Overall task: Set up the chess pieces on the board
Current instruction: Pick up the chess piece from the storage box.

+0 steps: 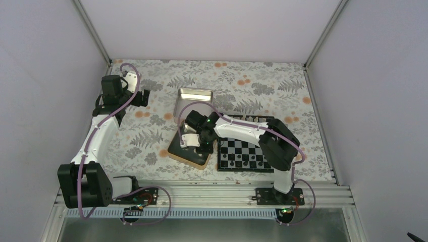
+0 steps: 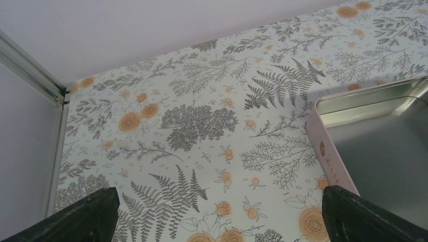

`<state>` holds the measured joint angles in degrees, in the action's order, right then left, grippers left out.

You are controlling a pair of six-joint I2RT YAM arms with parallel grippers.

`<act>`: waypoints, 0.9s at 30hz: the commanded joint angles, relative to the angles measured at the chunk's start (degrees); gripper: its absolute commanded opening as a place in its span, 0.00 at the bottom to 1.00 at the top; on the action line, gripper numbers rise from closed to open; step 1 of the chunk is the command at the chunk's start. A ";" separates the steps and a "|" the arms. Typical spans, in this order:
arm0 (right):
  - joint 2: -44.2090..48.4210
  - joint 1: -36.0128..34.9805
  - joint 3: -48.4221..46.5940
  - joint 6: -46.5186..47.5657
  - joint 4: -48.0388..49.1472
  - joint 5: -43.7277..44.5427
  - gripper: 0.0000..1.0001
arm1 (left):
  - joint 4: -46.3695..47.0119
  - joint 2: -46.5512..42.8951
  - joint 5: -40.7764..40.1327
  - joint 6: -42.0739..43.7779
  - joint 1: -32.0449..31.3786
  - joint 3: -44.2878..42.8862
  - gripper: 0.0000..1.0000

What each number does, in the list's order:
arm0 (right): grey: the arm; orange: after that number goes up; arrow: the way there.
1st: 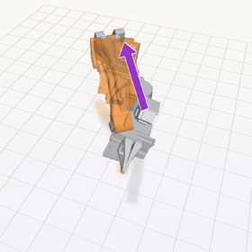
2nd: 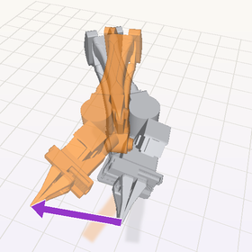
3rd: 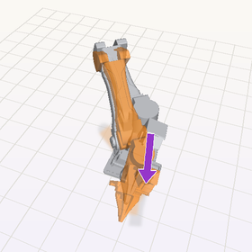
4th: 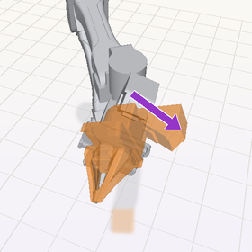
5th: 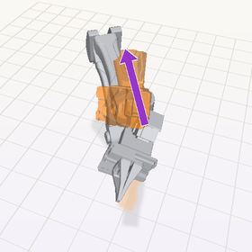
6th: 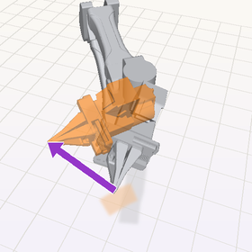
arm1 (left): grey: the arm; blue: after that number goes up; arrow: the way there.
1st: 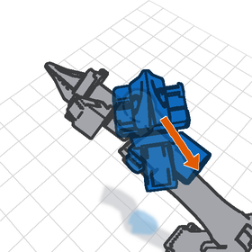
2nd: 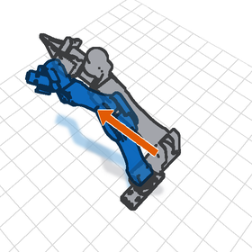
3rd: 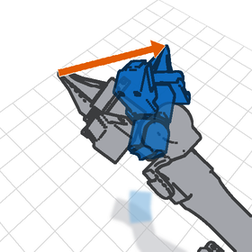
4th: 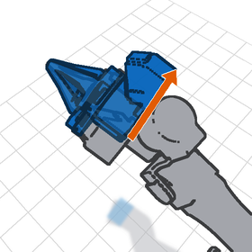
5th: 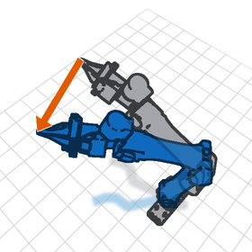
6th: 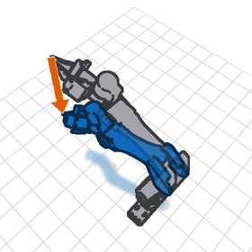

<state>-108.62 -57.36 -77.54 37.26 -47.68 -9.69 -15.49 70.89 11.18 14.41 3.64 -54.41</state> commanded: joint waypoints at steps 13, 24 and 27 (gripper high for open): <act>-2.47 -0.56 -2.08 0.36 -0.52 0.64 0.23 | 0.58 -0.77 0.25 0.44 0.23 0.36 1.00; -3.06 -0.56 -2.27 0.28 -0.35 1.01 0.18 | 0.40 -0.95 0.27 0.35 0.23 0.27 1.00; -3.06 -0.56 -2.01 0.35 -0.11 1.08 0.16 | 0.37 -0.94 0.38 0.35 0.23 0.27 1.00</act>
<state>-110.96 -57.36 -78.41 37.23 -48.01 -9.28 -15.49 70.87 11.16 14.39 3.64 -54.41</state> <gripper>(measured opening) 0.165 0.999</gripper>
